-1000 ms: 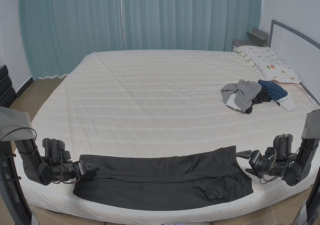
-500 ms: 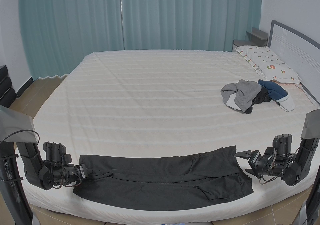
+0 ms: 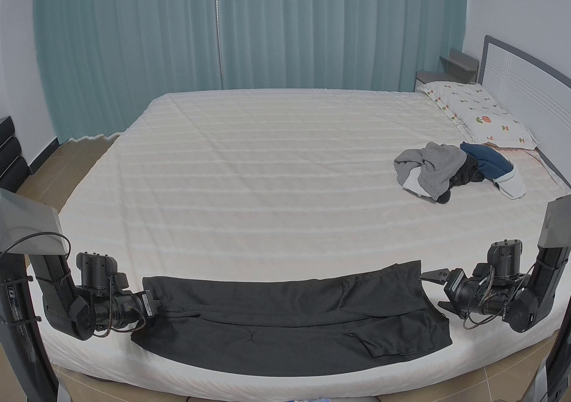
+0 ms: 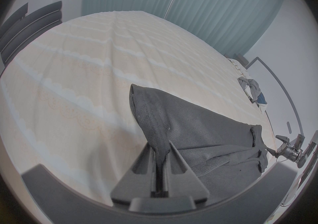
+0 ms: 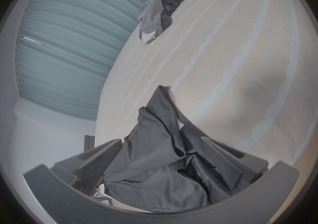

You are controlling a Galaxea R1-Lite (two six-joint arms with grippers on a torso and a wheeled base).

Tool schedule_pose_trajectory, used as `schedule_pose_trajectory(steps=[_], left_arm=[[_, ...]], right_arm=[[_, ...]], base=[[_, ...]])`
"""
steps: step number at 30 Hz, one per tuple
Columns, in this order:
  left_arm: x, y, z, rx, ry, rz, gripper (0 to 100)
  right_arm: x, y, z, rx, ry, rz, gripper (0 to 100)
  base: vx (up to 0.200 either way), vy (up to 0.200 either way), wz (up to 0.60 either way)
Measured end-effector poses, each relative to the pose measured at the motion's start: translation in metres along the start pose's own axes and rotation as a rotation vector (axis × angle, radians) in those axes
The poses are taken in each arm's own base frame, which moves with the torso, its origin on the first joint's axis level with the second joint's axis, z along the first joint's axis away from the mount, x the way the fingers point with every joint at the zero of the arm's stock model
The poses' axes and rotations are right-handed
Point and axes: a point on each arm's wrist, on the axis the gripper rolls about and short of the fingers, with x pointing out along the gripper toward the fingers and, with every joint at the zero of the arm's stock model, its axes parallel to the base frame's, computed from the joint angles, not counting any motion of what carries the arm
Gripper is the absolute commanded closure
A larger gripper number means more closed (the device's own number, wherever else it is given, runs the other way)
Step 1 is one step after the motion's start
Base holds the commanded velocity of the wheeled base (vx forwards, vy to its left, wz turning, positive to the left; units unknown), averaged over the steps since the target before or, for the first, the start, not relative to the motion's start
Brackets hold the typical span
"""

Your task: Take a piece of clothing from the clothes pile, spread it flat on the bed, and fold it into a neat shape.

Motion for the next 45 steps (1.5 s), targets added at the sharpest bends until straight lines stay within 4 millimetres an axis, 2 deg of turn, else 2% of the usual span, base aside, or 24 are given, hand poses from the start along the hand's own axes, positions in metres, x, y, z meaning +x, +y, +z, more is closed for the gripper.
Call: schedule_pose_trajectory(steps=[5,14,19,23,36,45], left_arm=[[0.0,0.0,0.0,-0.001,-0.005,-0.002,100],[0.0,-0.001,0.003,-0.01,-0.014,-0.004,100],[0.0,-0.003,0.007,-0.075,-0.033,-0.013,100],[-0.001,-0.007,0.011,-0.104,-0.051,-0.028,100],[-0.019,-0.042,0.018,-0.076,-0.103,-0.077,100],[-0.032,-0.076,0.02,-0.024,-0.029,-0.039,100]], right_arm=[[0.0,0.0,0.001,0.002,-0.005,-0.001,0],[-0.001,0.0,0.002,0.003,-0.007,-0.001,0],[-0.001,0.0,0.002,0.002,-0.008,0.0,0],[-0.001,0.0,0.002,0.001,-0.011,0.004,0],[-0.007,0.004,0.004,-0.004,-0.026,0.021,0],[-0.008,0.005,0.003,-0.005,-0.028,0.023,0]], base=[[-0.2,0.0,0.0],[0.0,0.0,0.0],[0.0,0.0,0.0],[0.0,-0.2,0.0],[0.0,-0.2,0.0],[0.0,-0.2,0.0]])
